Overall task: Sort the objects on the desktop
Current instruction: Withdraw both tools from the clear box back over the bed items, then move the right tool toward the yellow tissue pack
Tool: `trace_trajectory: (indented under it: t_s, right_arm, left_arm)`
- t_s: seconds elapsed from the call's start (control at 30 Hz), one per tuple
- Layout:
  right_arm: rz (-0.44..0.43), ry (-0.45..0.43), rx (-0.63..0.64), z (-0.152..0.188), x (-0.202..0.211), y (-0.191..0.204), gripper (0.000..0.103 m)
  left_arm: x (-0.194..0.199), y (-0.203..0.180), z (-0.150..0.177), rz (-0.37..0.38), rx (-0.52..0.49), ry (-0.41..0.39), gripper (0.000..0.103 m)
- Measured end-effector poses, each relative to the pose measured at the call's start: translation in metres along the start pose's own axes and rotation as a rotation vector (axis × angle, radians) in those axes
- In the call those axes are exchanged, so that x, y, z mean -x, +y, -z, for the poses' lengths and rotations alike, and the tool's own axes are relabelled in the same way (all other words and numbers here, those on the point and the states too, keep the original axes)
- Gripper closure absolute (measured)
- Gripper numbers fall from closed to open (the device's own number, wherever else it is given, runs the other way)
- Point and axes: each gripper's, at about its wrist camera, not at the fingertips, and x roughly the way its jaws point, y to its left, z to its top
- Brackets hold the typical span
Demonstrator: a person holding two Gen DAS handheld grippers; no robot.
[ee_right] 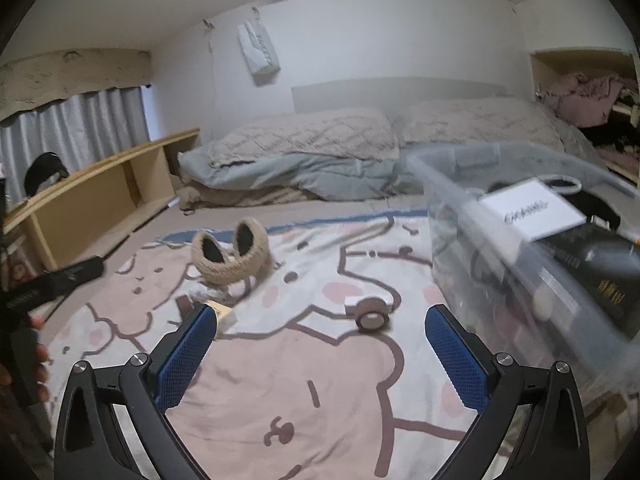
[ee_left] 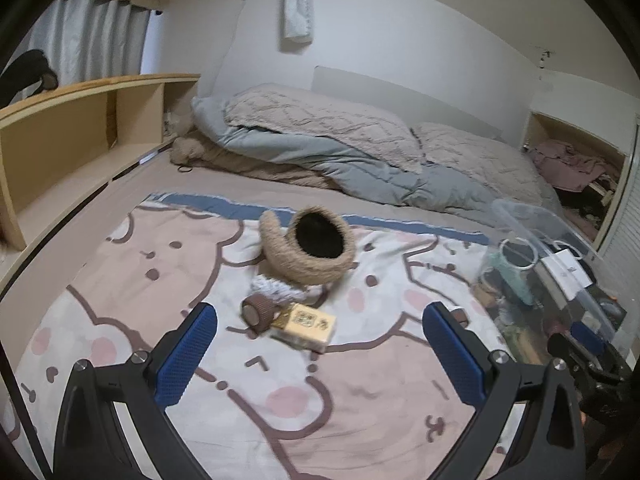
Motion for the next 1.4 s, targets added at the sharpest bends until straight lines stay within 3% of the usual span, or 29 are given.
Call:
trace_trajectory:
  t_s: [0.33, 0.5, 0.83, 1.1, 1.4]
  right_arm:
    - [0.041, 0.086, 0.015, 0.025, -0.035, -0.001, 0.0]
    - [-0.011, 0.191, 0.027, 0.023, -0.063, 0.011, 0.0]
    - [-0.074, 0.313, 0.051, 0.013, -0.155, 0.067, 0.0]
    - [-0.108, 0.374, 0.061, 0.004, -0.216, 0.119, 0.0]
    - [-0.04, 0.462, 0.133, 0.008, -0.273, 0.158, 0.0]
  left_arm:
    - [-0.018, 0.032, 0.008, -0.044, 0.033, 0.047, 0.0]
    - [-0.021, 0.047, 0.006, -0.071, 0.075, 0.05, 0.0]
    - [-0.039, 0.083, 0.015, -0.139, 0.171, 0.099, 0.0]
    - [-0.044, 0.1, 0.016, -0.127, 0.228, 0.103, 0.0]
    - [-0.042, 0.114, 0.015, -0.12, 0.272, 0.088, 0.0]
